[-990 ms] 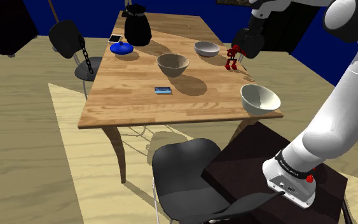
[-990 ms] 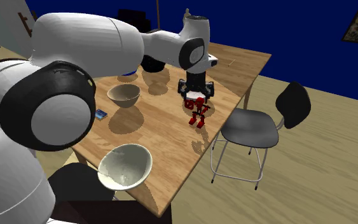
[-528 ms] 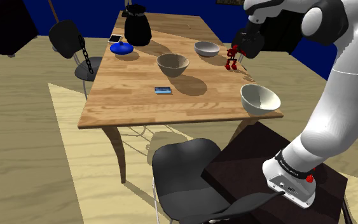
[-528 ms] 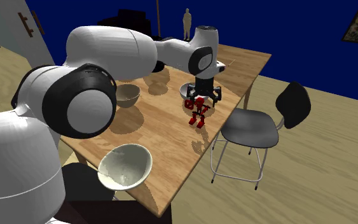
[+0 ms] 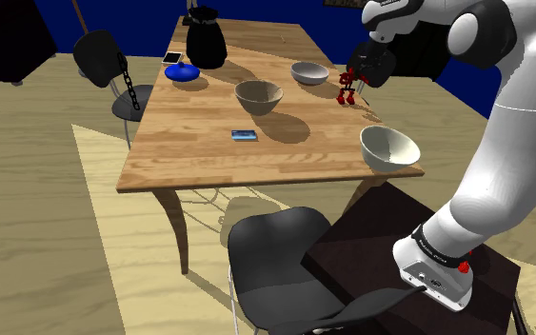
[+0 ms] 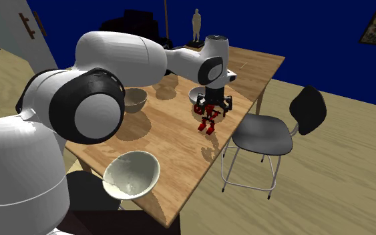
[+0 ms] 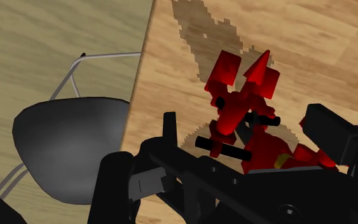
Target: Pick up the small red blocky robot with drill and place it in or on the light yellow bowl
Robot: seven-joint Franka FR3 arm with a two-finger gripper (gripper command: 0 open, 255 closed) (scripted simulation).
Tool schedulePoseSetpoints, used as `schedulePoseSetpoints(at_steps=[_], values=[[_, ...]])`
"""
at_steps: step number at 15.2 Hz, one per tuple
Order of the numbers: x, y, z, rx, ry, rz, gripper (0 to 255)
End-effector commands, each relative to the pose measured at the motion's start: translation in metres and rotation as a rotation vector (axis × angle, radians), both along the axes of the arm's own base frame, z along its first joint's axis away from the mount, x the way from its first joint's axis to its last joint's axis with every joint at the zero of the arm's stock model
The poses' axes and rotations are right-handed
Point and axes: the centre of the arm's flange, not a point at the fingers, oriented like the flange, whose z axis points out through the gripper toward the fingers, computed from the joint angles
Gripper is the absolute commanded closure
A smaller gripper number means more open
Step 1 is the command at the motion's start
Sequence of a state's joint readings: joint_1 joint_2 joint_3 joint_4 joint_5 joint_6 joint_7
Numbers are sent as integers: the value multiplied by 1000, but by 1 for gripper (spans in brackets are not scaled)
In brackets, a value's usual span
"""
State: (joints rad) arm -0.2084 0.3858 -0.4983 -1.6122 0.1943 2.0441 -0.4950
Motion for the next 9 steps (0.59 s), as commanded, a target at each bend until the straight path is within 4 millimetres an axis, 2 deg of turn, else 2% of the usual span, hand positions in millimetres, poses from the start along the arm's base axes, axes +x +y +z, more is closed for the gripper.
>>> schedulePoseSetpoints(at_steps=[1,3,4,9], values=[[0,0,0,0,0,0,0],[0,0,0,0,0,0,0],[0,0,0,0,0,0,255],[0,0,0,0,0,0,255]])
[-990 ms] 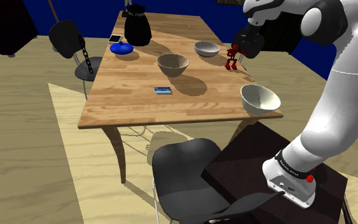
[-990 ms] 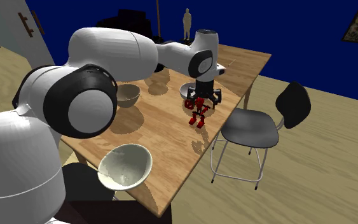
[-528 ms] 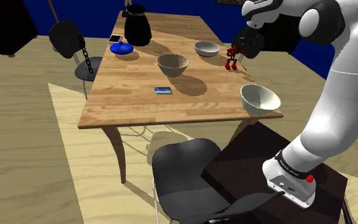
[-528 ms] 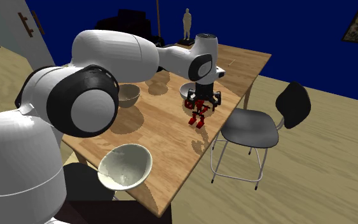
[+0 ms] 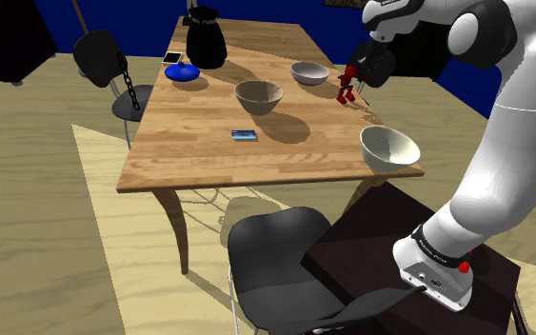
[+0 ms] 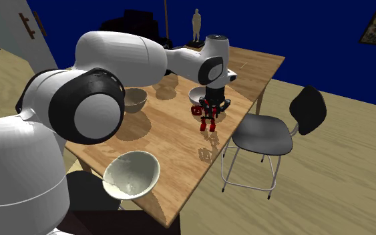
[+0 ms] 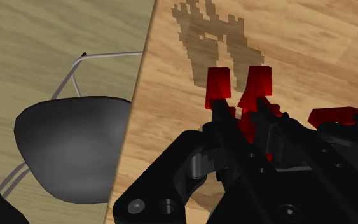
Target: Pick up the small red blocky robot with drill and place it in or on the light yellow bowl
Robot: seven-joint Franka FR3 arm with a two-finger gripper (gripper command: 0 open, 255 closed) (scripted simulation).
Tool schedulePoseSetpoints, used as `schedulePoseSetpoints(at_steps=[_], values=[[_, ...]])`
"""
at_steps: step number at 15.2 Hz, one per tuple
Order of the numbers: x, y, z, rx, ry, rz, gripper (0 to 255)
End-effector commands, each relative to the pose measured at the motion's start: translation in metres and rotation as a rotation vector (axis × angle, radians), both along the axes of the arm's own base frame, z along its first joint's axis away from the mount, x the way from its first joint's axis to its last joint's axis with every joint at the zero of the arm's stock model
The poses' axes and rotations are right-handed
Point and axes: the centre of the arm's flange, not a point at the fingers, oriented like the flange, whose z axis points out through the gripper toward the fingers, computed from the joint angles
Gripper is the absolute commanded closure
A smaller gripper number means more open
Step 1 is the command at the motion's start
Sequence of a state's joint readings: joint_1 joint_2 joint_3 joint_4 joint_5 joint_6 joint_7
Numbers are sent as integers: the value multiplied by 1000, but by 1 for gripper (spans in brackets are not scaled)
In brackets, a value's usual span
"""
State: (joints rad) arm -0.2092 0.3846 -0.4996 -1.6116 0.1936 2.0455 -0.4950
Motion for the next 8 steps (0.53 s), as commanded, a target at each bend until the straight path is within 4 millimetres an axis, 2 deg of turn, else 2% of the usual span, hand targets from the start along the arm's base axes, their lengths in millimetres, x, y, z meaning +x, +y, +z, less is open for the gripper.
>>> schedulePoseSetpoints(at_steps=[1,4,8], values=[[1,1,-1,3,2,2,255],[1,1,-2,3,2,2,255],[1,1,20,3,2,2,255]])
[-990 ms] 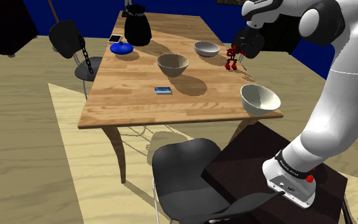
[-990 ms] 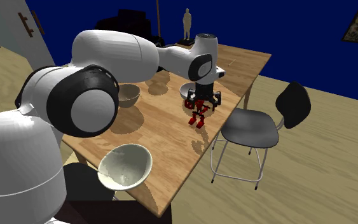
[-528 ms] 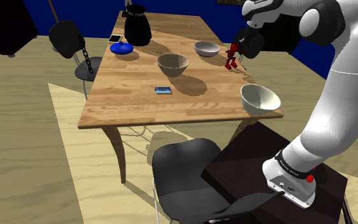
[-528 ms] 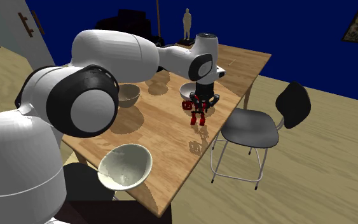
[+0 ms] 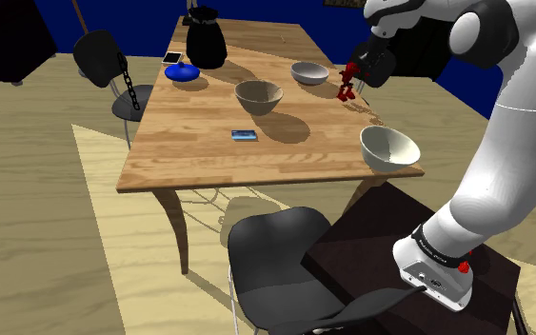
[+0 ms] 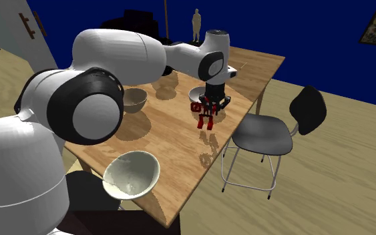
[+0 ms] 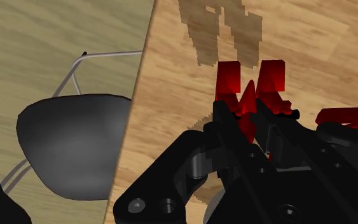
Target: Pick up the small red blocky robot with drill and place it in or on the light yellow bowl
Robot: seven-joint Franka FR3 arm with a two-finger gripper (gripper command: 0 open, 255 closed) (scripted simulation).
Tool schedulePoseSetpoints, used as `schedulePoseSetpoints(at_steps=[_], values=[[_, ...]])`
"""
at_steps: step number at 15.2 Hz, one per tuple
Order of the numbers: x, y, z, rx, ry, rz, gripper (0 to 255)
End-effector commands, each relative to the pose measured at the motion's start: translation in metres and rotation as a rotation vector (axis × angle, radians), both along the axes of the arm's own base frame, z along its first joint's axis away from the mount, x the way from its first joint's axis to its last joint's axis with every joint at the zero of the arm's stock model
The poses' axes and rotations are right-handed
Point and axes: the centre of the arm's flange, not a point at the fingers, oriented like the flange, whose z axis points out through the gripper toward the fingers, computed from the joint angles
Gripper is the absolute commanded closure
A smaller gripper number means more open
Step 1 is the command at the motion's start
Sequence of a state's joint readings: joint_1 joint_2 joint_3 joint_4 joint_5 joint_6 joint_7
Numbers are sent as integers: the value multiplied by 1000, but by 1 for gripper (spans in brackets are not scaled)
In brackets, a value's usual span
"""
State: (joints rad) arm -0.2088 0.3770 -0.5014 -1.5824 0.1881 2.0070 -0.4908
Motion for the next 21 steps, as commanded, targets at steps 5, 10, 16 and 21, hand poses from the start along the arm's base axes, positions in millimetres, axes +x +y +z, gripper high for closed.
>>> schedulePoseSetpoints(at_steps=[5,10,16,21], values=[[0,0,31,0,0,0,255],[0,0,57,0,0,0,255],[0,0,89,0,0,0,255],[0,0,115,0,0,0,255]])
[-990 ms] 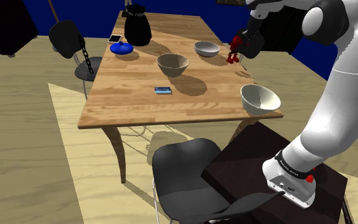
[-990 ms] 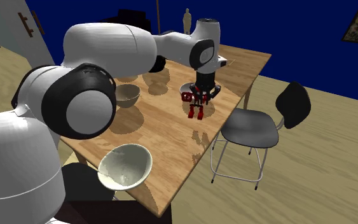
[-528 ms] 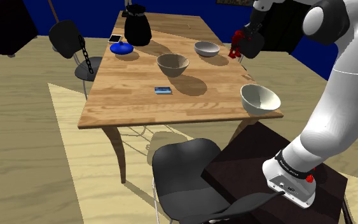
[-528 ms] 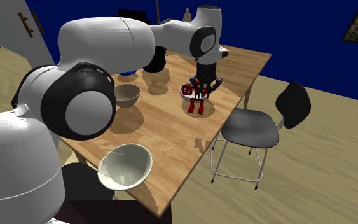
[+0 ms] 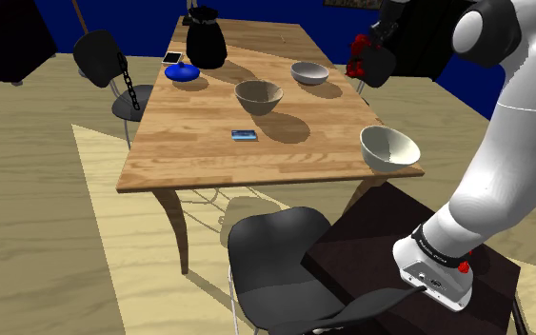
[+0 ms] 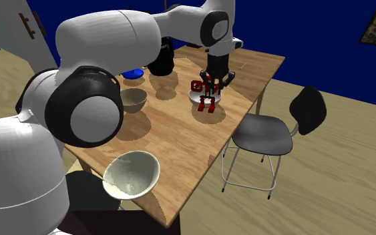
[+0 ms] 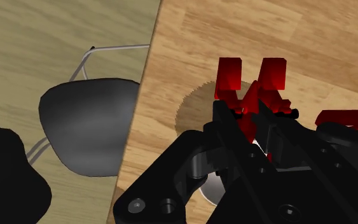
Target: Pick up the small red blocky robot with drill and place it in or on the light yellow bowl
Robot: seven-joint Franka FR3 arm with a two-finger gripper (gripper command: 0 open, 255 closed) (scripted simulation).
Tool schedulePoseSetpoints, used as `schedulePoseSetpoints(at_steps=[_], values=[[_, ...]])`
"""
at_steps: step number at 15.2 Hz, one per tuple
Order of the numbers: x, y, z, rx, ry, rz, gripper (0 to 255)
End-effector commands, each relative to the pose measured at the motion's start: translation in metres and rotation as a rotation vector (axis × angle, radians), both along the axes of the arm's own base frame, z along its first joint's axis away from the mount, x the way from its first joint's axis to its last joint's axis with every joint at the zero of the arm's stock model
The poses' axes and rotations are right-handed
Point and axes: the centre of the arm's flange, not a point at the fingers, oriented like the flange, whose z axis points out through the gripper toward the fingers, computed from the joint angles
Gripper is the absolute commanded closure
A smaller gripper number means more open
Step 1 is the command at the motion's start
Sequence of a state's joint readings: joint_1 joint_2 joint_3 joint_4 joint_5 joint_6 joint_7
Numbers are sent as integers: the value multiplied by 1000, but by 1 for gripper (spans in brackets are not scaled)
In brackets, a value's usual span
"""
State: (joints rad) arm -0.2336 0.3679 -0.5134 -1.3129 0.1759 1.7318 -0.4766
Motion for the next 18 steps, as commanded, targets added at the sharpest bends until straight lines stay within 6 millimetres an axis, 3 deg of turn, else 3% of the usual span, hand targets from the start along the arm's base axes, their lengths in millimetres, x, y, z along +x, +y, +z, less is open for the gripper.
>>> schedulePoseSetpoints(at_steps=[1,8,18], values=[[1,0,11,0,0,0,255],[1,0,46,0,0,0,255],[-97,87,62,0,0,0,255]])
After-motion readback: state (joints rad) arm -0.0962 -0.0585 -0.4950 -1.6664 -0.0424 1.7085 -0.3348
